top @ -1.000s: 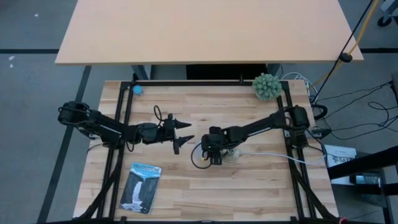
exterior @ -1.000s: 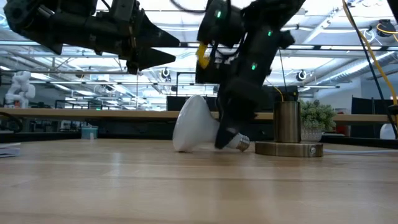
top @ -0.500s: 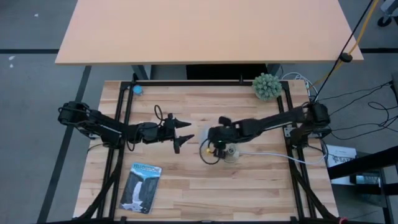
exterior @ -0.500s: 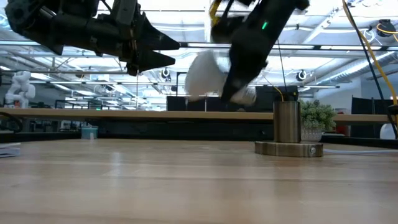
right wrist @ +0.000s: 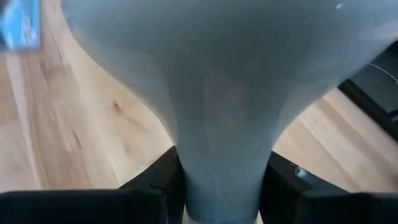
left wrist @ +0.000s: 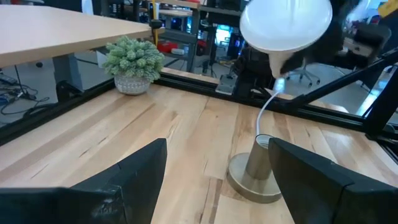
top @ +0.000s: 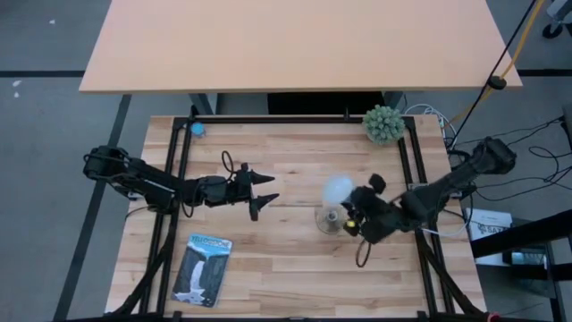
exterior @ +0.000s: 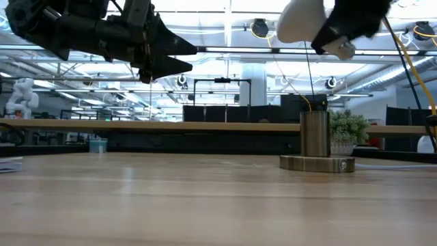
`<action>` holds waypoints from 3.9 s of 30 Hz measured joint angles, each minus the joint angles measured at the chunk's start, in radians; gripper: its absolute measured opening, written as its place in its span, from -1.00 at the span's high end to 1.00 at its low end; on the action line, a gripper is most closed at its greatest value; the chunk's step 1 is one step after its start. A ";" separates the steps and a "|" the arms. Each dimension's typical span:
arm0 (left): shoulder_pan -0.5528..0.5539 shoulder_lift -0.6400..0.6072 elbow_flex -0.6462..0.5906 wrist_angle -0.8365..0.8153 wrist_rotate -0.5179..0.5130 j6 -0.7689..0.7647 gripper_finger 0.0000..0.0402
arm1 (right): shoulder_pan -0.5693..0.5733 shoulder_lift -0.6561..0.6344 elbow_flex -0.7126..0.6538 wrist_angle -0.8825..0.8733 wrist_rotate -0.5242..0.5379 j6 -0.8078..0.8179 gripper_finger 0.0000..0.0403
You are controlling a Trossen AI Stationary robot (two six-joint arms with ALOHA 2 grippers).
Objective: Screw lightbulb
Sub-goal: Insert the lightbulb into the bronze lamp socket
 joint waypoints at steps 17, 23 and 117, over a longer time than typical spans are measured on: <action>-0.011 0.251 0.198 -0.009 0.179 -0.032 -0.42 | 0.056 0.100 -0.596 1.444 0.179 -0.355 0.33; 0.027 0.410 0.326 -0.006 0.255 -0.044 -0.42 | 0.051 0.120 -0.611 1.547 0.119 -0.462 0.33; 0.113 0.575 0.617 -0.136 0.573 0.082 -0.42 | -0.072 0.102 -0.609 1.333 -0.191 -0.392 -0.04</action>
